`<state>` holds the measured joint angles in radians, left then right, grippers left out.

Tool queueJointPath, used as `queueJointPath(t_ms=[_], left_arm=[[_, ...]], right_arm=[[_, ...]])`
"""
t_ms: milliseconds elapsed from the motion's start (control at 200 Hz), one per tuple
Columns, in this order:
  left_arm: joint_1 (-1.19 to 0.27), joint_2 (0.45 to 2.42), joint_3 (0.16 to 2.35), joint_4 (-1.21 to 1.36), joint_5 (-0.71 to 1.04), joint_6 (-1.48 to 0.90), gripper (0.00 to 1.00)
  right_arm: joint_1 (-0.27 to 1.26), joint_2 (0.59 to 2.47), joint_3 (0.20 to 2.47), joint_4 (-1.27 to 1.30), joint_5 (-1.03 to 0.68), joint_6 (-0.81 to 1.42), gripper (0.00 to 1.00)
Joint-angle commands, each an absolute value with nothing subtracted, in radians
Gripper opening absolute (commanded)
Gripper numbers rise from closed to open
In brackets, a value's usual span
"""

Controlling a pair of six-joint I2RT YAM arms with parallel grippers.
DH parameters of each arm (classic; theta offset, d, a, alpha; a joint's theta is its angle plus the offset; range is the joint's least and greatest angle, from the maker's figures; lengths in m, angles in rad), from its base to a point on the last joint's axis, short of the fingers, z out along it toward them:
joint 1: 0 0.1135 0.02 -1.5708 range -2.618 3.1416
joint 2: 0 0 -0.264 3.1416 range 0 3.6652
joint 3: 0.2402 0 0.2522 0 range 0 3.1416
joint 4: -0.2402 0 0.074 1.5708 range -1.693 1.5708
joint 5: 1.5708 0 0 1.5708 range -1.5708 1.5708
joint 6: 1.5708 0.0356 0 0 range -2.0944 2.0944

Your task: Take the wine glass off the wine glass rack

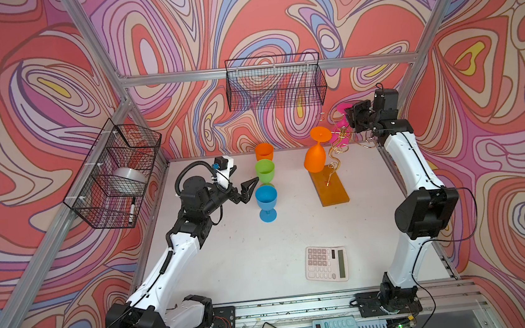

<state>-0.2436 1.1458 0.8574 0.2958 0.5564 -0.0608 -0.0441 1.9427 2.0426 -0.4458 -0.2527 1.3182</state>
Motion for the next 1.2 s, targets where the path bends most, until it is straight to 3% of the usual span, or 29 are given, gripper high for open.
queueJointPath(t_ms=[0, 100, 596, 1192], left_arm=[[-0.248, 1.125, 0.853, 0.321, 0.57, -0.063, 1.0], [-0.247, 1.125, 0.853, 0.321, 0.568, -0.061, 1.0], [-0.247, 1.129, 0.853, 0.322, 0.572, -0.066, 1.0], [-0.248, 1.134, 0.854, 0.333, 0.578, -0.078, 1.0]], right_arm=[[-0.04, 1.919, 2.004, -0.36, -0.224, 1.366, 0.16], [-0.04, 1.903, 1.986, -0.336, -0.211, 1.371, 0.1], [-0.04, 1.868, 1.954, -0.31, -0.197, 1.371, 0.0], [-0.04, 1.795, 1.864, -0.284, -0.141, 1.356, 0.0]])
